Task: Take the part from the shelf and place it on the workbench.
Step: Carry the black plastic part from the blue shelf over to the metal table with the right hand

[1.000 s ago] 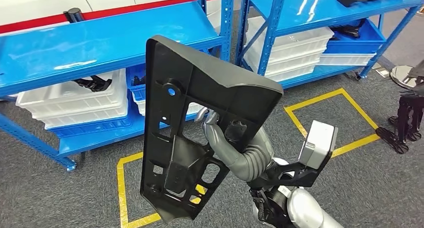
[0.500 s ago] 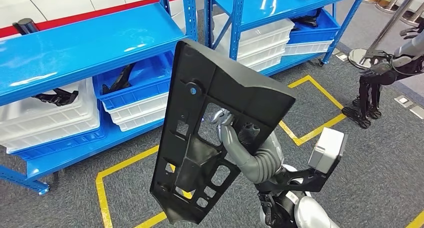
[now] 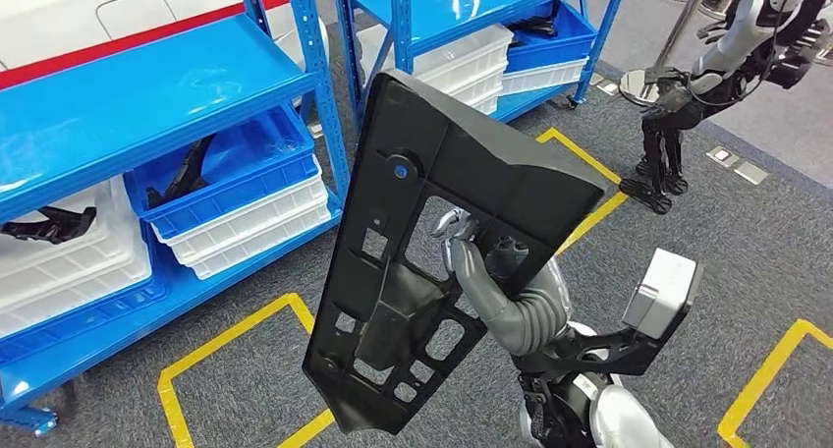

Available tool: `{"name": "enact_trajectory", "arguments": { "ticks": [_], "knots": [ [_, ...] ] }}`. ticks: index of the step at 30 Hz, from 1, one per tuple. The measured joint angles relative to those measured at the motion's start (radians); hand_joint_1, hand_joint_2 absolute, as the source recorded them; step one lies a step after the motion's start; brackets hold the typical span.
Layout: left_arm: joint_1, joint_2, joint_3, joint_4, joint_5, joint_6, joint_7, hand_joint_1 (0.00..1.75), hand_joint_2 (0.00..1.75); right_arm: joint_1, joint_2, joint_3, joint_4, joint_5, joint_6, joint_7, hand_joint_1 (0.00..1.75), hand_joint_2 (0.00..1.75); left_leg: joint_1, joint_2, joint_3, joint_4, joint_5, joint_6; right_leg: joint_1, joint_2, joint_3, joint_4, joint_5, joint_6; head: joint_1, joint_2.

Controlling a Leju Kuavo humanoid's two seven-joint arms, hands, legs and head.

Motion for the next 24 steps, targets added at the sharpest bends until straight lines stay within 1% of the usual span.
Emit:
{"name": "enact_trajectory", "arguments": {
  "ticks": [1,2,3,4,5,6,7,8,9,10,11,12,13,14,15,16,17,18,19,20,21,22,23,24],
  "knots": [
    [0.001,0.0,-0.001,0.0,-0.001,-0.002,0.007,0.0,1.75,0.001,0.0,-0.002,0.0,0.0,0.0,-0.001,1.75,1.75,0.0,0.006,0.0,0.0,0.0,-0.005,0.002,0.009,-0.003,0.0,0.003,-0.006,-0.001,0.0],
    [0.002,0.0,-0.002,0.0,-0.001,-0.004,0.014,0.0,1.75,0.002,-0.001,-0.004,-0.001,-0.001,0.0,-0.003,1.75,1.75,0.002,0.007,-0.002,0.002,-0.003,-0.01,0.0,0.016,-0.004,-0.001,0.005,-0.012,-0.001,0.0],
    [0.004,0.0,-0.002,0.0,-0.001,-0.006,0.02,0.0,1.75,0.002,-0.001,-0.005,-0.001,-0.001,0.0,-0.004,1.75,1.75,0.004,-0.002,-0.007,0.014,-0.013,-0.015,-0.002,0.023,-0.005,-0.003,0.008,-0.018,-0.001,0.0],
    [0.007,0.0,-0.002,0.0,-0.001,-0.008,0.025,0.0,1.75,0.002,-0.001,-0.006,-0.002,-0.001,0.0,-0.005,1.75,1.75,0.007,-0.018,-0.021,0.046,-0.034,-0.021,-0.004,0.029,-0.006,-0.004,0.011,-0.024,-0.002,0.0],
    [0.012,0.0,-0.003,0.0,-0.001,-0.01,0.029,0.0,1.75,0.002,-0.001,-0.007,-0.003,-0.001,0.0,-0.005,1.75,1.75,0.009,-0.038,-0.046,0.1,-0.065,-0.025,-0.007,0.036,-0.006,-0.005,0.013,-0.029,-0.003,0.0],
    [0.017,0.0,-0.003,0.0,0.0,-0.011,0.031,0.0,1.75,0.003,-0.001,-0.007,-0.003,-0.001,0.001,-0.005,1.75,1.75,0.01,-0.055,-0.078,0.172,-0.1,-0.028,-0.006,0.044,-0.008,-0.005,0.014,-0.031,-0.005,0.0],
    [0.023,0.001,-0.004,0.0,0.001,-0.012,0.033,0.0,1.75,0.004,0.0,-0.007,-0.003,-0.001,0.001,-0.005,1.75,1.75,0.01,-0.063,-0.112,0.246,-0.13,-0.03,-0.006,0.053,-0.009,-0.005,0.015,-0.033,-0.006,0.0],
    [0.028,0.002,-0.005,0.0,0.002,-0.013,0.034,0.0,1.75,0.006,0.0,-0.007,-0.003,-0.002,0.001,-0.005,1.75,1.75,0.01,-0.067,-0.137,0.299,-0.144,-0.031,-0.005,0.063,-0.01,-0.005,0.016,-0.034,-0.006,0.0],
    [0.032,0.002,-0.006,0.0,0.002,-0.013,0.035,0.0,1.75,0.008,0.0,-0.008,-0.003,-0.002,0.001,-0.005,1.75,1.75,0.01,-0.069,-0.145,0.314,-0.139,-0.031,-0.005,0.074,-0.01,-0.004,0.016,-0.034,-0.006,0.0],
    [0.034,0.003,-0.007,0.0,0.002,-0.014,0.035,0.0,1.75,0.01,0.0,-0.008,-0.003,-0.002,0.001,-0.005,1.75,1.75,0.01,-0.07,-0.134,0.288,-0.116,-0.031,-0.005,0.085,-0.009,-0.004,0.017,-0.034,-0.006,0.0],
    [0.035,0.004,-0.008,0.0,0.002,-0.014,0.035,0.0,1.75,0.011,0.0,-0.008,-0.004,-0.002,0.001,-0.005,1.75,1.75,0.011,-0.076,-0.105,0.225,-0.079,-0.029,-0.005,0.095,-0.008,-0.004,0.017,-0.034,-0.006,0.0],
    [0.034,0.004,-0.008,0.0,0.002,-0.014,0.035,0.0,1.75,0.011,0.0,-0.008,-0.004,-0.002,0.001,-0.006,1.75,1.75,0.013,-0.093,-0.07,0.146,-0.043,-0.027,-0.006,0.104,-0.007,-0.003,0.017,-0.033,-0.007,0.0],
    [0.033,0.004,-0.009,0.0,0.002,-0.014,0.033,0.0,1.75,0.011,0.0,-0.008,-0.004,-0.002,0.001,-0.006,1.75,1.75,0.014,-0.111,-0.039,0.077,-0.018,-0.025,-0.005,0.114,-0.008,-0.002,0.017,-0.03,-0.006,0.0],
    [0.033,0.004,-0.009,0.0,0.002,-0.014,0.032,0.0,1.75,0.011,0.0,-0.008,-0.004,-0.002,0.001,-0.006,1.75,1.75,0.015,-0.126,-0.019,0.031,-0.004,-0.022,-0.004,0.123,-0.011,0.0,0.018,-0.027,-0.006,0.0],
    [0.032,0.005,-0.009,0.0,0.003,-0.014,0.029,0.0,1.75,0.011,0.0,-0.009,-0.005,-0.002,0.001,-0.007,1.75,1.75,0.015,-0.136,-0.011,0.01,-0.001,-0.02,-0.004,0.131,-0.015,0.0,0.019,-0.022,-0.006,0.0],
    [0.031,0.005,-0.009,0.0,0.002,-0.014,0.026,0.0,1.75,0.012,-0.001,-0.01,-0.006,-0.003,0.001,-0.007,1.75,1.75,0.013,-0.132,-0.009,0.006,-0.001,-0.016,-0.004,0.141,-0.019,0.001,0.021,-0.016,-0.006,0.0],
    [0.03,0.004,-0.01,0.0,0.002,-0.014,0.023,0.0,1.75,0.013,-0.001,-0.011,-0.007,-0.003,0.001,-0.007,1.75,1.75,0.013,-0.125,-0.009,0.006,0.001,-0.01,-0.005,0.144,-0.023,0.001,0.022,-0.011,-0.006,0.0],
    [0.028,0.004,-0.01,0.0,0.001,-0.014,0.021,0.0,1.75,0.014,-0.001,-0.012,-0.008,-0.003,0.001,-0.007,1.75,1.75,0.013,-0.117,-0.007,0.003,0.004,-0.005,-0.006,0.135,-0.027,0.008,0.016,-0.006,-0.005,0.0],
    [0.026,0.004,-0.01,0.0,0.0,-0.014,0.019,0.0,1.75,0.014,-0.002,-0.014,-0.01,-0.004,0.001,-0.008,1.75,1.75,0.014,-0.108,-0.006,0.001,0.007,0.002,-0.005,0.118,-0.037,0.03,0.001,-0.001,-0.004,0.0],
    [0.024,0.004,-0.01,0.0,-0.001,-0.014,0.017,0.0,1.75,0.014,-0.002,-0.016,-0.011,-0.004,0.001,-0.008,1.75,1.75,0.014,-0.099,-0.006,-0.001,0.009,0.006,-0.005,0.096,-0.058,0.076,-0.027,0.004,-0.003,0.0],
    [0.024,0.004,-0.01,0.0,-0.002,-0.014,0.016,0.0,1.75,0.015,-0.002,-0.017,-0.011,-0.005,0.0,-0.008,1.75,1.75,0.013,-0.089,-0.006,-0.001,0.009,0.009,-0.006,0.075,-0.087,0.143,-0.062,0.008,-0.001,0.0],
    [0.024,0.005,-0.01,0.0,-0.002,-0.014,0.015,0.0,1.75,0.015,-0.002,-0.018,-0.012,-0.006,0.0,-0.008,1.75,1.75,0.012,-0.079,-0.007,-0.001,0.008,0.011,-0.008,0.066,-0.122,0.22,-0.095,0.012,-0.001,0.0],
    [0.024,0.005,-0.01,0.0,-0.002,-0.014,0.015,0.0,1.75,0.017,-0.002,-0.018,-0.012,-0.007,0.0,-0.008,1.75,1.75,0.012,-0.067,-0.007,-0.001,0.008,0.012,-0.01,0.062,-0.152,0.283,-0.118,0.015,-0.001,0.0],
    [0.024,0.004,-0.011,0.0,-0.002,-0.014,0.014,0.0,1.75,0.019,-0.002,-0.018,-0.012,-0.007,0.0,-0.008,1.75,1.75,0.012,-0.057,-0.007,0.0,0.007,0.012,-0.012,0.061,-0.166,0.312,-0.121,0.017,-0.001,0.0]
  ]
}}
